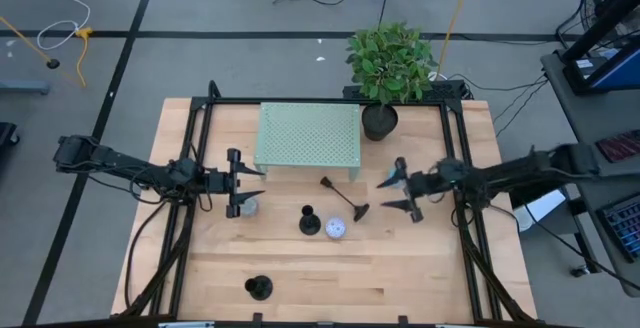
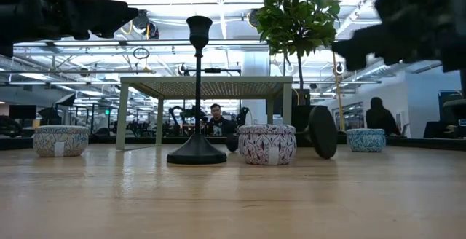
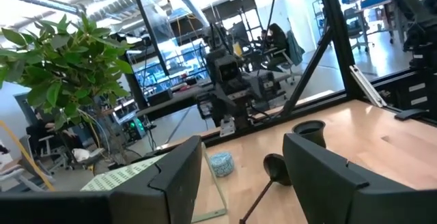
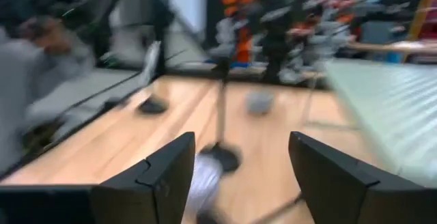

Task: Pick & Place candle stick holders
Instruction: Put the black candle holder on the shelf

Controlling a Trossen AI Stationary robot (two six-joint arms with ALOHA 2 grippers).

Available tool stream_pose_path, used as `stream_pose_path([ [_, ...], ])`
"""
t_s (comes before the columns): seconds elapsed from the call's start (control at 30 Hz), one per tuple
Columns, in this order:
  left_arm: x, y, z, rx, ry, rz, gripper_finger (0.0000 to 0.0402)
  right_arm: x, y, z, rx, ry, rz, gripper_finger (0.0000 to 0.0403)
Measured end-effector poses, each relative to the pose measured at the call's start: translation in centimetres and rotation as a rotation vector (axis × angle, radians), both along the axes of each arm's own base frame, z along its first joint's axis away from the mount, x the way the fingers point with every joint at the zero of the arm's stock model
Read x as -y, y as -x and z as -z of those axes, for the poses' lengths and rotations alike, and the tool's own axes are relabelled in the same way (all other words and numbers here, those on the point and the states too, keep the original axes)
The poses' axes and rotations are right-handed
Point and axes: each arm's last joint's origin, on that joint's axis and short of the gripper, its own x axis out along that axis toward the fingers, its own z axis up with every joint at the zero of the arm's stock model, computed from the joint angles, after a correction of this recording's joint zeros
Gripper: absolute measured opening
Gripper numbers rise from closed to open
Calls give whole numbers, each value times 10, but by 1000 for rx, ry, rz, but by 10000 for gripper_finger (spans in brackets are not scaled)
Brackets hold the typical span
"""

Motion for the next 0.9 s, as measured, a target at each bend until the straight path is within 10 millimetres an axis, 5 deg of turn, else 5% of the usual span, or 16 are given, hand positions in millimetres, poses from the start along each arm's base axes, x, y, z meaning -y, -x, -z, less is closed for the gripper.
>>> stream_pose_path([
  [0.47,0,0,1,-10,59,10,214,2,-90,-18,-404,-208,178,212],
  [0.9,0,0,3,-37,99,16,214,-4,-89,-7,-669,-214,275,212],
])
